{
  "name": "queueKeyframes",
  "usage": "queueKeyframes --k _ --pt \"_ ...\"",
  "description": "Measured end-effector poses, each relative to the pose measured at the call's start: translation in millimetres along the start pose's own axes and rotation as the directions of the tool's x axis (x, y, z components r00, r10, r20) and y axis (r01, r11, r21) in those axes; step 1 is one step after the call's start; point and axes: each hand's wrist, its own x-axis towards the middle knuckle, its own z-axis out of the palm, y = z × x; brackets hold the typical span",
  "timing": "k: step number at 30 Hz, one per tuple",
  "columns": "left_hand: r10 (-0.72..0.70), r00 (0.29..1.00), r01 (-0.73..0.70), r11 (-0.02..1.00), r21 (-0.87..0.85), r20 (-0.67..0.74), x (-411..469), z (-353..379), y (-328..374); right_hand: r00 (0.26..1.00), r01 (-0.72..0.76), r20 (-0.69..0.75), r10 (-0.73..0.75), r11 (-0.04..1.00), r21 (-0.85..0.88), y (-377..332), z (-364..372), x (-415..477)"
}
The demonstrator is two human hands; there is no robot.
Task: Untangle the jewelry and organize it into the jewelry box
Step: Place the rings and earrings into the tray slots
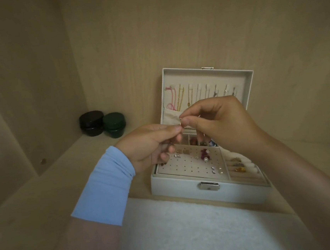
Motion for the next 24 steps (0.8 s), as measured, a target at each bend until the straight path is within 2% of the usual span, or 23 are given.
queueKeyframes --k 3,6,8,10,12,16,20,24 --pt "0.056 0.975 -0.015 0.983 0.184 -0.217 -2 -12 -2 0.998 -0.04 -0.048 0.038 0.998 -0.041 4 3 -5" --pt "0.114 0.935 -0.028 0.967 0.253 -0.335 -3 -23 -2 0.995 -0.067 0.052 0.079 0.975 -0.213 11 9 -16" --pt "0.14 0.931 -0.047 0.962 0.267 -0.338 -5 -23 -2 0.983 -0.032 0.16 0.095 0.932 -0.36 12 17 -22" --pt "0.146 0.935 -0.053 0.959 0.279 -0.324 -5 -22 -1 0.969 0.084 0.24 0.049 0.854 -0.513 14 24 -25" --pt "0.157 0.939 -0.058 0.949 0.31 -0.305 -5 -21 -1 0.965 0.149 0.262 0.014 0.793 -0.591 15 29 -26" --pt "0.189 0.933 -0.061 0.922 0.382 -0.307 -5 -19 -3 0.969 0.162 0.247 0.001 0.754 -0.637 14 33 -24" --pt "0.176 0.924 -0.048 0.935 0.352 -0.341 -4 -18 -1 0.971 0.174 0.239 -0.016 0.733 -0.657 13 38 -25" --pt "0.144 0.94 -0.041 0.948 0.315 -0.309 -5 -14 -1 0.94 0.188 0.337 0.045 0.758 -0.625 11 32 -23"
